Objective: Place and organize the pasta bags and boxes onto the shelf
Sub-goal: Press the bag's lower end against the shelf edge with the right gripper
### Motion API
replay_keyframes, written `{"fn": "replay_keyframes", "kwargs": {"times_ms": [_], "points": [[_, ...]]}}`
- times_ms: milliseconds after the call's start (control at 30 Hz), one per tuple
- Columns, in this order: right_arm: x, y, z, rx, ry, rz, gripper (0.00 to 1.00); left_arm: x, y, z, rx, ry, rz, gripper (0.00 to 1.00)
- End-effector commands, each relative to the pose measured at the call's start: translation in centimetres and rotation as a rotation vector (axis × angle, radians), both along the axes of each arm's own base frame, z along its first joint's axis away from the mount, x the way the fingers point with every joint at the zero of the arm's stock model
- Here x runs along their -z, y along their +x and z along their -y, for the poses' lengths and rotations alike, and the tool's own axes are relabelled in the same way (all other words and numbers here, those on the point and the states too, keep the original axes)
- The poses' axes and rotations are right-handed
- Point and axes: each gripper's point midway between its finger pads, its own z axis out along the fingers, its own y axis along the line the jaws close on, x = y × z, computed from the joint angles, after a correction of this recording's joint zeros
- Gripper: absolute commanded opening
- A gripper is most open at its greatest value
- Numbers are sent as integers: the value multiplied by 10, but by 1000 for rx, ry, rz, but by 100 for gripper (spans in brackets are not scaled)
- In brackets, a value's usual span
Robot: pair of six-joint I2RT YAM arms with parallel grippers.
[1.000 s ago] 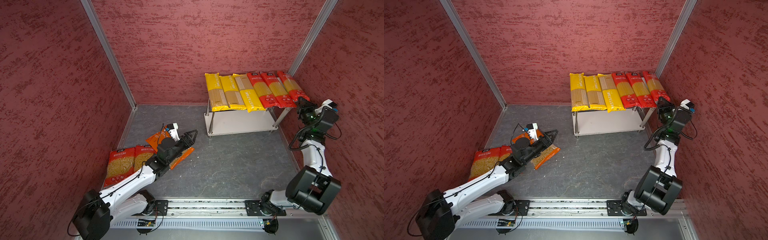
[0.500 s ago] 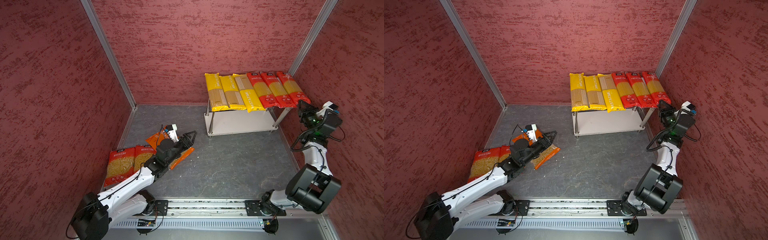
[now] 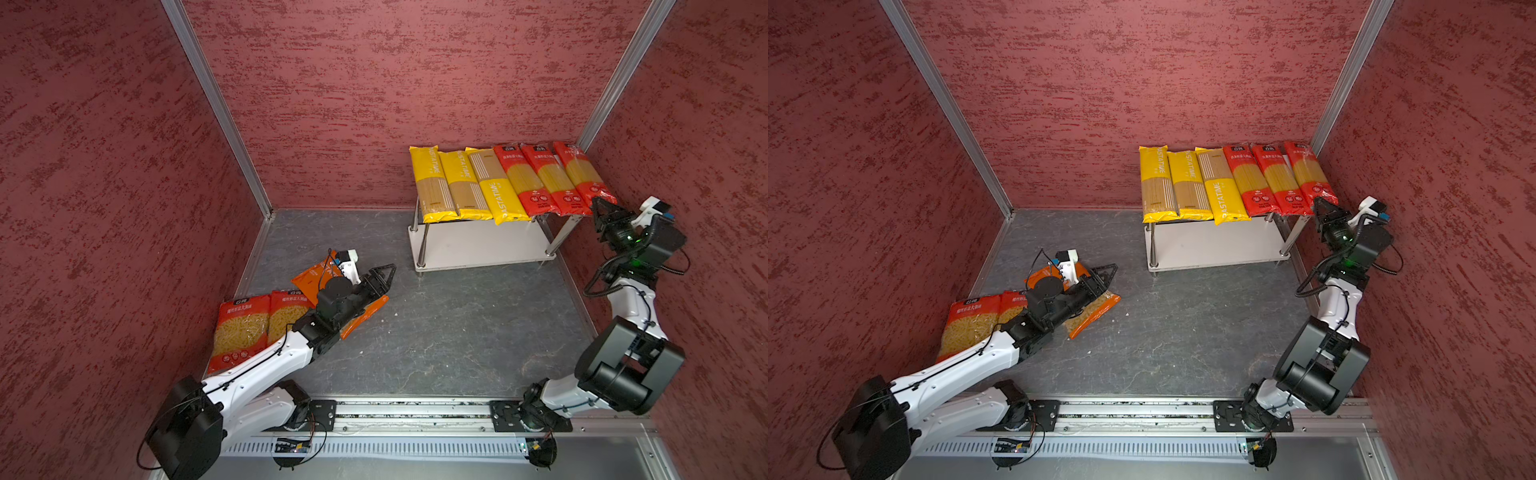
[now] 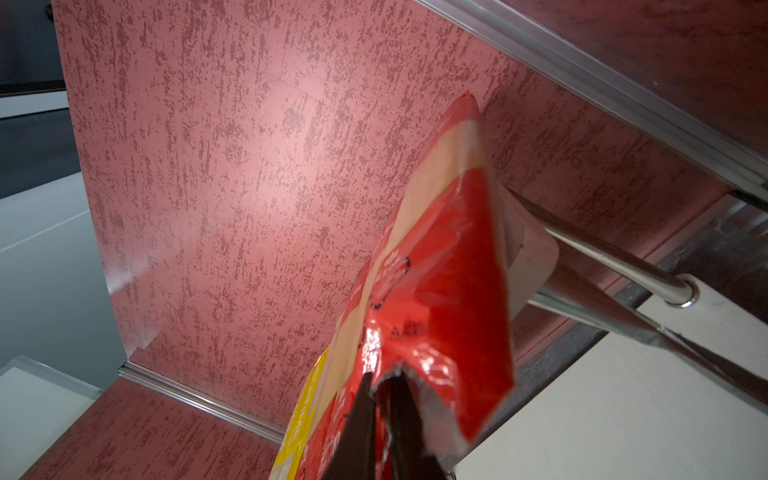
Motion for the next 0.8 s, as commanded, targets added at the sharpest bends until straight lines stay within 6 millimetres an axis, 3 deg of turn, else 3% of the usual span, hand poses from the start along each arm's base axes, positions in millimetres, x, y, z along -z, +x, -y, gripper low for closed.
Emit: {"fn": "replay_keyframes", "kwargs": {"times_ms": [0, 233, 367, 567, 767], "points": [[-17, -14, -15, -37, 12, 25, 25, -16, -1, 1, 4, -20, 32, 66], [-2, -20, -6, 58, 78, -32, 58, -14, 0, 4, 13, -22, 26, 66], [13, -17, 10, 140, 113, -89, 60, -18, 0, 5, 17, -25, 31, 66], [11, -21, 22, 237, 96, -129, 60, -18, -2, 2, 9, -18, 32, 66], [3, -25, 27, 267, 151, -22, 60, -19, -2, 7, 23, -21, 31, 66]]}}
